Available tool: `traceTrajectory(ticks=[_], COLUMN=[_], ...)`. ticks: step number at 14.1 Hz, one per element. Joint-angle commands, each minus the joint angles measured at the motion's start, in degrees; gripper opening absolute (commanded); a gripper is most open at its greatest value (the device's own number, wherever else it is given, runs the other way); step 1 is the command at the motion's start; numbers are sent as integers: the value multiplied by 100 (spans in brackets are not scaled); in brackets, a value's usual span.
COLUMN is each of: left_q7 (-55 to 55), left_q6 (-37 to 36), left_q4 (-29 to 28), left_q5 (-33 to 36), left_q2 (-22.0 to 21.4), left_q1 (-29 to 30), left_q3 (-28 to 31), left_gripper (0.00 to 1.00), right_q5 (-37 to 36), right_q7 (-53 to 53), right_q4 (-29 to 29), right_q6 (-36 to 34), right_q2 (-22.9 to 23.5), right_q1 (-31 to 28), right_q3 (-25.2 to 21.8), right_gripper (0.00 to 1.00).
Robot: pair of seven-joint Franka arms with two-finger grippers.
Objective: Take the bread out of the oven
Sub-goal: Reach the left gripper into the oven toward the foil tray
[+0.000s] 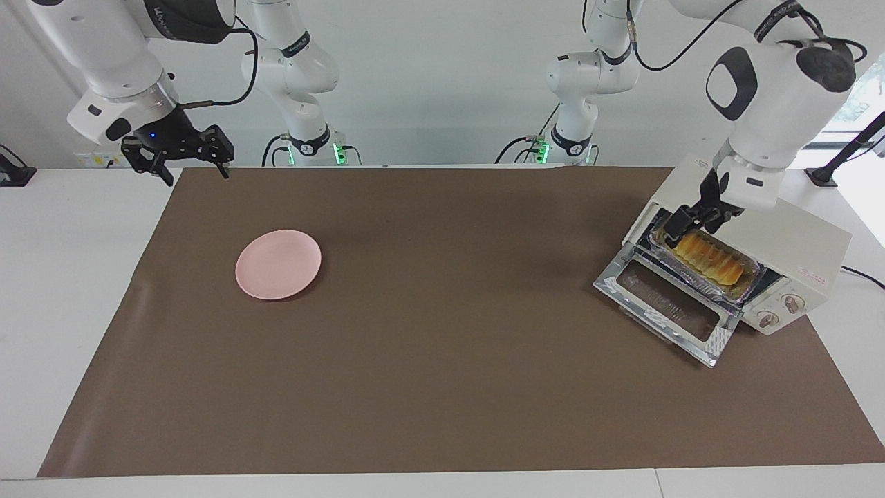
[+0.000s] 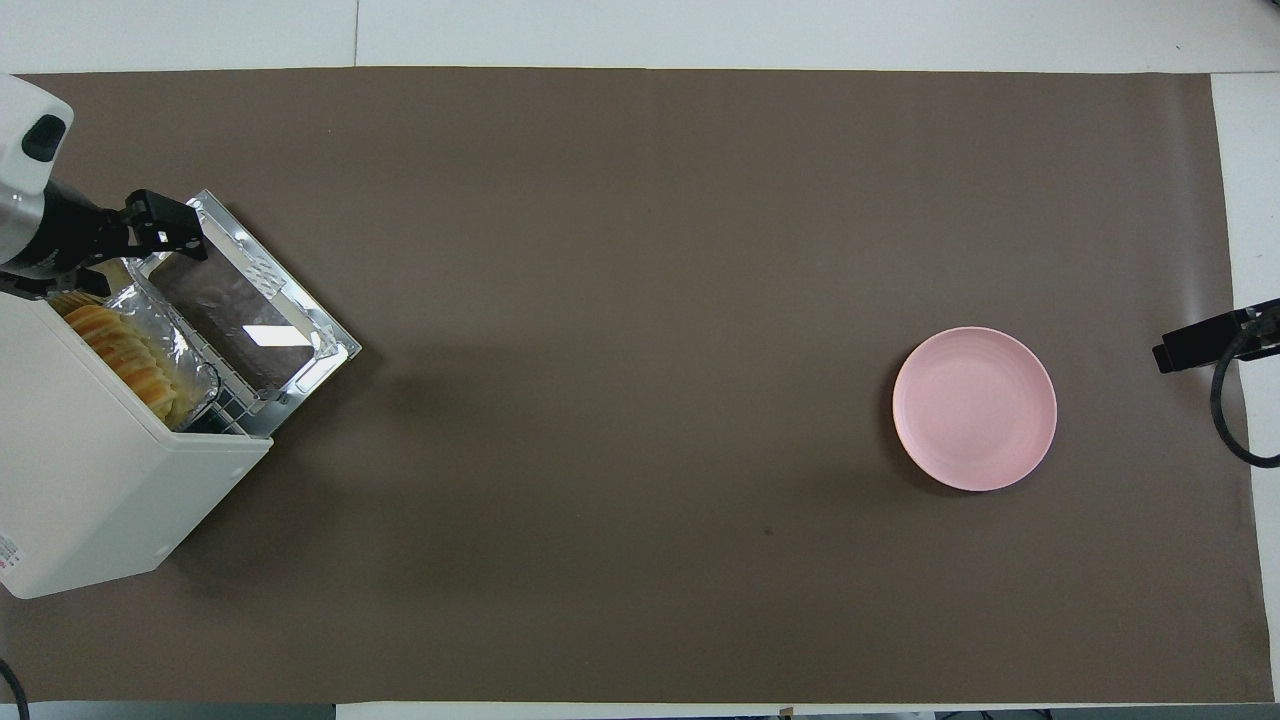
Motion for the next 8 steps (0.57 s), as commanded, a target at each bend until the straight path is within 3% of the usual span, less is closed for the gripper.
traceTrajectory(ticks=[1, 8], left_q7=[-383, -1130], left_q6=[316, 932], left_q4=[-17, -1080], left_q5=[308, 774], left_q2=[365, 286], left_q1=[-100, -56], left_q3=[30, 65], left_gripper=[100, 100], right_q5=[-83, -83], right_q7=[-113, -113], right_q4=[-131, -131], right_q6=[5, -3], right_q2=[-117, -126], right_q1=[-46, -46], right_q3=[42, 42], right_gripper=[100, 100])
